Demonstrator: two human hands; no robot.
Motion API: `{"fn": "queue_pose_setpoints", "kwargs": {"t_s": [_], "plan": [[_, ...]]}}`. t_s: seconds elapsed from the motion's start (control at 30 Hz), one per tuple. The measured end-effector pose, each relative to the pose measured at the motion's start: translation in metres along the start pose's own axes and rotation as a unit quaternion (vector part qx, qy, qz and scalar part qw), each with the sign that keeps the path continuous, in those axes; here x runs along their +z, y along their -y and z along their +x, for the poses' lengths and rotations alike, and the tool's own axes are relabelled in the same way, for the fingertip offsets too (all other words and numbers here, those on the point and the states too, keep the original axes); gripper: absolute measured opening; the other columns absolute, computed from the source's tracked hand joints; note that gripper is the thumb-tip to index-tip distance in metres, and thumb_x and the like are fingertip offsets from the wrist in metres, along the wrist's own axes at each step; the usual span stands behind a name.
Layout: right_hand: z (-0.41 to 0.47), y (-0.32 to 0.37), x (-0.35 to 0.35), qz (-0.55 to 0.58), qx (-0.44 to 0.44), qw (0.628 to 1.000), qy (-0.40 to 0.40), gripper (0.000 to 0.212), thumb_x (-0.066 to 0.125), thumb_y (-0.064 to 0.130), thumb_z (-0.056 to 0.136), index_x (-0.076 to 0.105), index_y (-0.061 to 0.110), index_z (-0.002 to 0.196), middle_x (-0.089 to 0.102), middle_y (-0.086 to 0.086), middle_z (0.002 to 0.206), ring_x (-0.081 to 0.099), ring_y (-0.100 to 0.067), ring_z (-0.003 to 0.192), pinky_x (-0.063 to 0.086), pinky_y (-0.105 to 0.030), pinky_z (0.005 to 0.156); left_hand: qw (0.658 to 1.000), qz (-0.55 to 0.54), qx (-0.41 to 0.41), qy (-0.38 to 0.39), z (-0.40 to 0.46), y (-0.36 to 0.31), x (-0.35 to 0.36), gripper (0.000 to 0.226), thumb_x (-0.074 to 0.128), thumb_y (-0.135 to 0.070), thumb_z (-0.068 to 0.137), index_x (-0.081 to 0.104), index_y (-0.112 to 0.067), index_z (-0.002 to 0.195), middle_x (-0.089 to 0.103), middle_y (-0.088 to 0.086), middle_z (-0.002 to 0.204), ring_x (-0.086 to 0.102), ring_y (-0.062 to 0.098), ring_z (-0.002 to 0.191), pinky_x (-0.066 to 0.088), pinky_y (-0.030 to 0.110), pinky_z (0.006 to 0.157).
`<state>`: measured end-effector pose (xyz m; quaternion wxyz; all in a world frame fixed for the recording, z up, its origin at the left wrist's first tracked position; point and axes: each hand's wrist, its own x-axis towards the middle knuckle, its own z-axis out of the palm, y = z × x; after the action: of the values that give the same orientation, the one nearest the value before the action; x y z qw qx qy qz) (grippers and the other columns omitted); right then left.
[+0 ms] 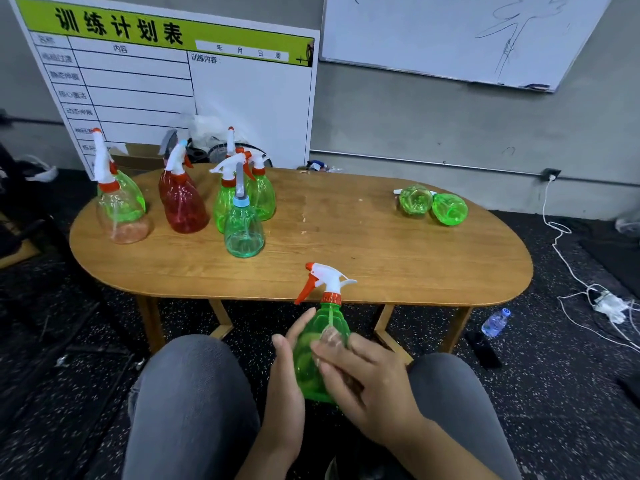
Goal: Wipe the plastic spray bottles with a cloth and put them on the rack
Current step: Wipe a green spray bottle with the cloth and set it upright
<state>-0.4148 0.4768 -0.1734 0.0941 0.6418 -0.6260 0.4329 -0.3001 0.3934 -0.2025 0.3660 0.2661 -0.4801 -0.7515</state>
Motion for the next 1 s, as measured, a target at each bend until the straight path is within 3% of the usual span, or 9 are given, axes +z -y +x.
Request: {"fn": "queue_pose_setpoints", "kwargs": {"t_s": [0.1,0.23,0.4,0.47,0.53,0.6,0.77,0.87,1.0], "plan": [[-0.015,0.003,-0.006,-0.028,-0.099,0.994,0.041,0.025,0.072,0.02,0.098,0.077,0.018,0.123,0.063,0.004,0.094,0.06,-0.011,0.076,0.048,-0.015,0.073,1.0,-0.011,0.0,0.008,-0.001,-0.003,0.001,0.074,0.026,-0.079,0.093,0.06,-0.039,0.145,0.074,0.013,0.131,0.071,0.033,0.121,0.052,0.051,0.103],[-0.025,0.003,-0.015,-0.042,-0.152,0.986,0.06,0.027,0.074,0.022,0.097,0.077,0.021,0.124,0.065,0.005,0.1,0.065,-0.012,0.08,0.056,-0.019,0.074,0.999,0.015,0.022,0.03,-0.003,-0.013,0.006,0.078,0.06,-0.089,0.078,0.059,-0.046,0.143,0.072,0.006,0.135,0.072,0.031,0.12,0.057,0.051,0.098],[-0.008,-0.004,-0.03,0.026,0.033,0.998,-0.037,0.024,0.062,0.032,0.104,0.074,0.028,0.124,0.058,0.011,0.082,0.054,-0.002,0.067,0.045,-0.018,0.059,0.997,0.037,0.048,0.045,-0.004,-0.013,0.008,0.076,0.072,-0.057,0.083,0.048,-0.04,0.154,0.069,0.002,0.141,0.067,0.027,0.129,0.055,0.049,0.104],[0.009,-0.011,-0.032,0.048,0.089,0.991,-0.083,0.023,0.062,0.031,0.102,0.074,0.025,0.121,0.065,0.013,0.087,0.06,-0.002,0.073,0.045,-0.017,0.066,0.998,0.008,0.039,0.049,-0.003,-0.014,0.008,0.078,0.073,-0.052,0.085,0.046,-0.035,0.156,0.067,0.005,0.143,0.065,0.029,0.132,0.052,0.054,0.107],[0.025,-0.018,-0.034,0.079,0.12,0.983,-0.112,0.022,0.064,0.026,0.102,0.077,0.018,0.118,0.073,0.012,0.099,0.069,-0.007,0.088,0.05,-0.02,0.078,0.998,-0.014,0.025,0.058,-0.002,-0.014,0.01,0.082,0.076,-0.056,0.084,0.045,-0.032,0.156,0.067,0.005,0.145,0.064,0.029,0.134,0.056,0.048,0.104],[0.038,-0.021,-0.031,0.087,0.133,0.98,-0.116,0.022,0.064,0.027,0.102,0.078,0.019,0.117,0.075,0.01,0.102,0.071,-0.011,0.092,0.052,-0.024,0.081,0.996,-0.016,0.019,0.08,-0.002,-0.013,0.013,0.079,0.073,-0.057,0.089,0.044,-0.029,0.157,0.065,0.004,0.147,0.062,0.028,0.137,0.056,0.044,0.105],[0.043,-0.018,-0.01,0.074,0.144,0.985,-0.064,0.029,0.058,0.038,0.103,0.078,0.027,0.121,0.069,0.014,0.091,0.067,-0.009,0.083,0.051,-0.025,0.074,0.998,-0.018,0.013,0.064,-0.002,-0.009,0.01,0.055,0.047,-0.042,0.101,0.046,-0.031,0.155,0.061,0.0,0.152,0.058,0.023,0.142,0.041,0.057,0.119],[0.032,-0.016,-0.004,0.042,0.121,0.99,-0.055,0.028,0.059,0.035,0.103,0.078,0.025,0.121,0.055,0.015,0.079,0.055,-0.006,0.067,0.04,-0.014,0.063,0.999,-0.008,0.017,0.046,-0.002,-0.008,0.005,0.052,0.048,-0.046,0.102,0.051,-0.034,0.153,0.063,-0.003,0.15,0.058,0.022,0.141,0.043,0.055,0.118],[0.01,-0.006,-0.009,0.023,0.024,0.999,-0.014,0.023,0.065,0.023,0.102,0.077,0.016,0.12,0.049,0.016,0.086,0.048,0.002,0.067,0.039,-0.012,0.064,0.999,-0.007,0.013,0.039,-0.004,-0.008,0.004,0.045,0.041,-0.037,0.108,0.051,-0.031,0.152,0.07,0.001,0.141,0.066,0.024,0.132,0.056,0.042,0.105]]}}
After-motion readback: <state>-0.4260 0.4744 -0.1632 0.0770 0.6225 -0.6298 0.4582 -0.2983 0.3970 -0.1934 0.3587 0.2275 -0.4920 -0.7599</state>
